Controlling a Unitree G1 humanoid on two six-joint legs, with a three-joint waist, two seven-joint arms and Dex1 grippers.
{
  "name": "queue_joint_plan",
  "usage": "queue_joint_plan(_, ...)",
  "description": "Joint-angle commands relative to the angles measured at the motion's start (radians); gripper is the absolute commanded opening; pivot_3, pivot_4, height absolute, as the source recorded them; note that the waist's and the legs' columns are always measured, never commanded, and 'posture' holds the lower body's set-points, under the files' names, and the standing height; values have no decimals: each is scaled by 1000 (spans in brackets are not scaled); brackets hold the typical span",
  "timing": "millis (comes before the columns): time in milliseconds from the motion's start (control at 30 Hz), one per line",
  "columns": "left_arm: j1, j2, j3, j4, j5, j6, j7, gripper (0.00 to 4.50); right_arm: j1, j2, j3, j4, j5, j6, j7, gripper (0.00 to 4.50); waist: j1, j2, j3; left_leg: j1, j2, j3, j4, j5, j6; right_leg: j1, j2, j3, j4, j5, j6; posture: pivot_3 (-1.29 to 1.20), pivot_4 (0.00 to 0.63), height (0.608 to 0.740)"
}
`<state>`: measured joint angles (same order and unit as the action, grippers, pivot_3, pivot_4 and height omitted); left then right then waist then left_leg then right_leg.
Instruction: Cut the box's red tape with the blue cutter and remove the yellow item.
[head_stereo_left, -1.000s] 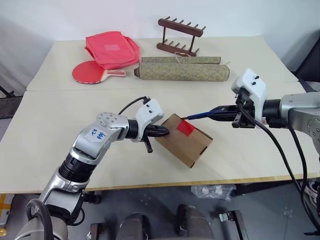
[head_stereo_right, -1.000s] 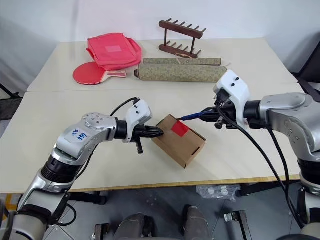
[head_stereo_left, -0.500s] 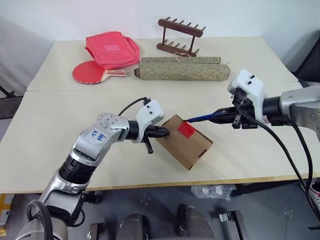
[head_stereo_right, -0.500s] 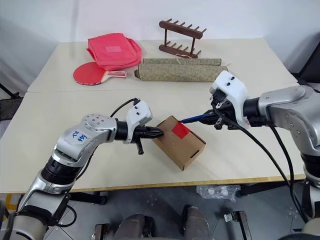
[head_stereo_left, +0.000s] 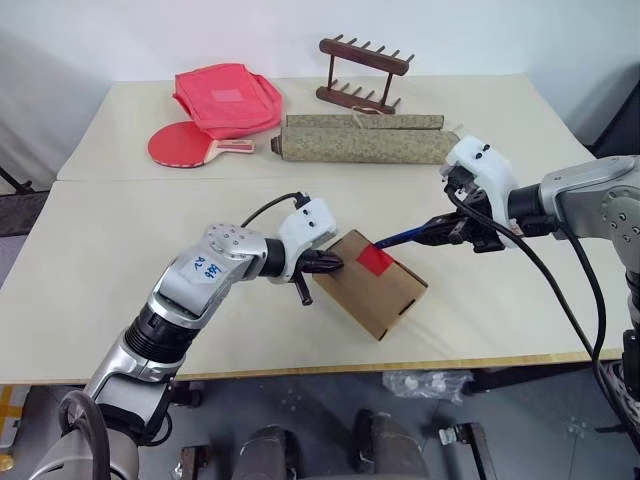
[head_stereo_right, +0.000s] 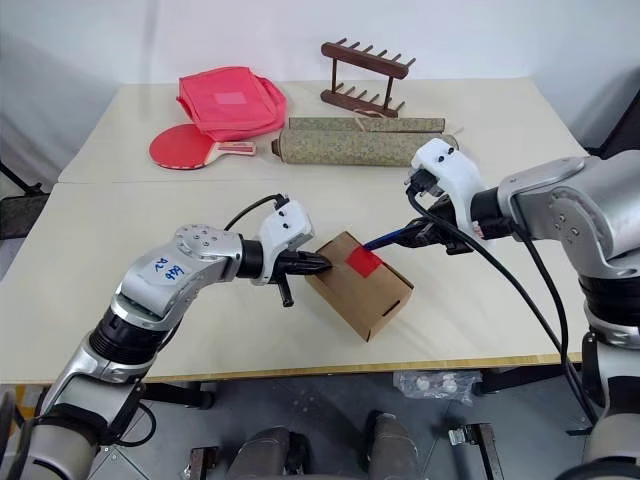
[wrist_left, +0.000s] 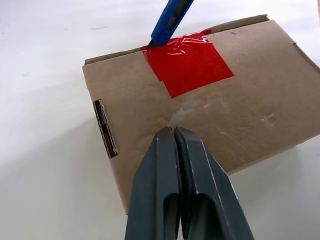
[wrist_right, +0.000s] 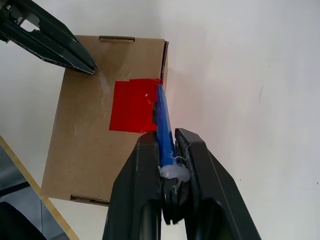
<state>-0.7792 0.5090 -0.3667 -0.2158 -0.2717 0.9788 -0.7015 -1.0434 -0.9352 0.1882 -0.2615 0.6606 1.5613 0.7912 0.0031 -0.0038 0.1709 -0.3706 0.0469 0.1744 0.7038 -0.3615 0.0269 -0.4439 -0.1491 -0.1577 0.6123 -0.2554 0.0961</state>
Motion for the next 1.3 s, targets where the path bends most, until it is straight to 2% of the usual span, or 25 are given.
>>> queue_joint_plan(33,15,2,-58,51,49,52,25,61,-6,-49,23,-8,4,34,8,162,2,0,0,0,0,0,0,0,0,0,0,0,0,0,0,0,150,740)
queue_joint_plan(433,12,-17,-73,74,66,63,50,61,3,-172,70,-67,23,0,87,162,19,-1,-1,0,0,0,0,0,0,0,0,0,0,0,0,0,150,740)
queue_joint_plan(633,10,-24,-78,87,73,63,56,61,-1,-197,62,-95,47,1,119,162,20,-1,-1,0,1,0,1,0,0,0,-1,0,0,0,0,0,150,740)
queue_joint_plan(1000,6,-25,-79,108,77,53,54,61,96,-327,25,-198,115,-10,205,162,20,-1,-1,1,2,-1,2,-1,1,1,-1,0,0,0,0,0,150,740)
queue_joint_plan(1133,1,-29,-80,120,79,46,53,61,105,-326,15,-196,111,-13,198,162,20,-1,-1,1,2,-1,2,-1,1,1,-1,0,0,0,0,0,150,740)
queue_joint_plan(1300,-7,-42,-89,131,82,33,52,61,70,-251,12,-167,108,22,150,162,19,-1,-2,1,3,-1,5,-1,1,1,-2,1,-1,0,0,0,150,740)
